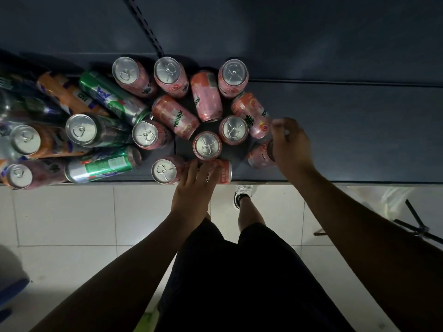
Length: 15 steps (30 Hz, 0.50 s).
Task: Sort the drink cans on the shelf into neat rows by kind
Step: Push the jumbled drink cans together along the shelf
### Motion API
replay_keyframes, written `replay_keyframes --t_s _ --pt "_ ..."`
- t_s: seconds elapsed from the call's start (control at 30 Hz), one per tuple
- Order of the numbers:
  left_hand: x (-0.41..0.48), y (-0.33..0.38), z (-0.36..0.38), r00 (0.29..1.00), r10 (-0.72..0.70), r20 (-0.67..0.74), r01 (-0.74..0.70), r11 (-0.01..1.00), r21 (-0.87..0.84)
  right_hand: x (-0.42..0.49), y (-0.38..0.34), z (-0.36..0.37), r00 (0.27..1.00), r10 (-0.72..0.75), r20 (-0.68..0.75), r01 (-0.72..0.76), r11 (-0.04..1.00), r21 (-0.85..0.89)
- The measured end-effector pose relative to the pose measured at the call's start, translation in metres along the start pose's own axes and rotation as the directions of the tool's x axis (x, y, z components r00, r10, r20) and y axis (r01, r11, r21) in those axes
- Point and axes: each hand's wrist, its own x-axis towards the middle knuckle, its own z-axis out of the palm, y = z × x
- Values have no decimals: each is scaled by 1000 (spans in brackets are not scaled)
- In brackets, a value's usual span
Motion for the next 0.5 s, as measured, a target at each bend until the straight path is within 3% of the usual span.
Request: replay_keyframes --t_s 0.13,0.3,0.5 --pt "5 -1 9 1000 27 -8 -26 993 112 19 -5 -4 1000 16 6 -16 998 -54" --pt "4 -2 14 997 64 -35 -57 982 179 44 0 13 977 160 140 -148 985 -93" --pt "9 -4 13 994 79 -78 -61 975 213 67 -10 18 944 192 269 -169 980 -104"
